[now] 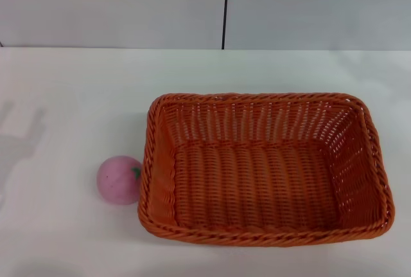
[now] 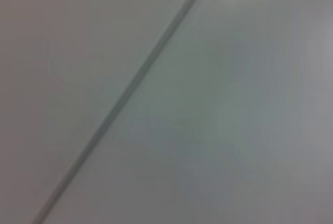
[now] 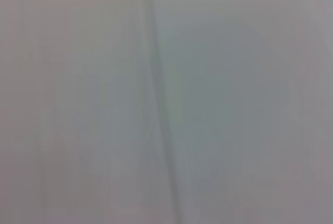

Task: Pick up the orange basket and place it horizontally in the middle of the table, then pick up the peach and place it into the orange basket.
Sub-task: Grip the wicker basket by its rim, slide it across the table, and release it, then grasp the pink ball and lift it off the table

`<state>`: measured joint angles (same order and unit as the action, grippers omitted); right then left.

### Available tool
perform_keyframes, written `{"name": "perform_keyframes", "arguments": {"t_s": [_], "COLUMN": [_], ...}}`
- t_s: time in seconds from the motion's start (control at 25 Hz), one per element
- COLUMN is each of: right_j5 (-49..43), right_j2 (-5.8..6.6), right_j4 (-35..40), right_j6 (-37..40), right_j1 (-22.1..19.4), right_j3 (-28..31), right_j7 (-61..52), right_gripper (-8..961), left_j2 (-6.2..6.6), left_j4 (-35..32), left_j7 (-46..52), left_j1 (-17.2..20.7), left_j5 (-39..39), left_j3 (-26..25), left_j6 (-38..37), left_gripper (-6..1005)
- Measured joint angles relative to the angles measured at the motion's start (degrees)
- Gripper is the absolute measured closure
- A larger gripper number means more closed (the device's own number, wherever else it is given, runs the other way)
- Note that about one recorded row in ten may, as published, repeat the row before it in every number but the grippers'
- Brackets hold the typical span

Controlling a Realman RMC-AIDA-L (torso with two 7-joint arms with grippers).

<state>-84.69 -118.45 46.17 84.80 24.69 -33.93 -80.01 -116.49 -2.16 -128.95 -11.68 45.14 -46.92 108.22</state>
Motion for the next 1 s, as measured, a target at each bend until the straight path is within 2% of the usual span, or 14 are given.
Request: {"name": "perform_keyframes", "arguments": {"t_s": [0.04,0.12,0.16,0.2,0.24,0.28,0.32,0.4,0.44,0.64,0.8,0.84,1.0], "right_j5": [0.0,9.4,14.5,22.9,26.3,26.3,29.8,35.1,35.1,36.0,36.1,36.2,36.2], "right_j2": [0.00,-0.27,-0.24,-0.18,-0.17,-0.17,-0.20,-0.17,-0.17,-0.22,-0.24,-0.23,-0.24], "right_j4": [0.0,-5.2,-8.7,-15.6,-18.3,-18.3,-21.1,-26.7,-26.7,-30.0,-32.6,-32.7,-33.2], "right_j6": [0.0,2.3,4.1,7.2,8.4,8.4,9.6,11.9,11.9,12.8,14.0,14.1,14.2], "right_j1": [0.0,-3.7,-5.2,-7.8,-8.7,-8.7,-9.6,-11.1,-11.1,-12.1,-11.7,-11.5,-11.1], "right_j3": [0.0,0.2,0.6,2.0,2.9,2.9,3.9,6.8,6.8,10.5,13.2,13.3,13.4], "right_j7": [0.0,6.8,10.5,16.7,18.8,18.8,20.7,23.6,23.6,24.0,23.8,23.8,23.2], "right_gripper": [573,573,573,573,573,573,573,573,573,573,573,573,573], "left_j2": [0.44,1.07,1.54,2.31,2.77,2.77,3.02,2.57,2.57,1.13,0.52,0.04,-0.81], "left_j4": [-2.4,-4.5,-5.4,-6.7,-7.9,-7.9,-9.6,-13.5,-13.5,-19.0,-19.6,-19.6,-19.5], "left_j7": [1.0,1.5,1.6,2.1,2.6,2.6,3.1,2.7,2.7,1.9,1.8,1.8,1.4], "left_j1": [-0.9,-1.6,-1.8,-2.1,-2.4,-2.4,-2.6,-2.6,-2.6,-2.2,-2.1,-2.2,-2.6], "left_j5": [0.0,0.0,0.0,0.0,0.0,0.0,0.0,0.0,0.0,0.0,0.0,0.0,0.0], "left_j3": [3.3,7.6,10.3,14.7,18.3,18.3,22.1,26.6,26.6,34.0,39.6,41.2,43.3], "left_j6": [0.1,0.2,0.2,0.2,0.2,0.2,0.2,0.1,0.1,-1.8,-6.6,-9.0,-11.7], "left_gripper": [198,198,198,198,199,199,199,199,199,199,200,200,200]}}
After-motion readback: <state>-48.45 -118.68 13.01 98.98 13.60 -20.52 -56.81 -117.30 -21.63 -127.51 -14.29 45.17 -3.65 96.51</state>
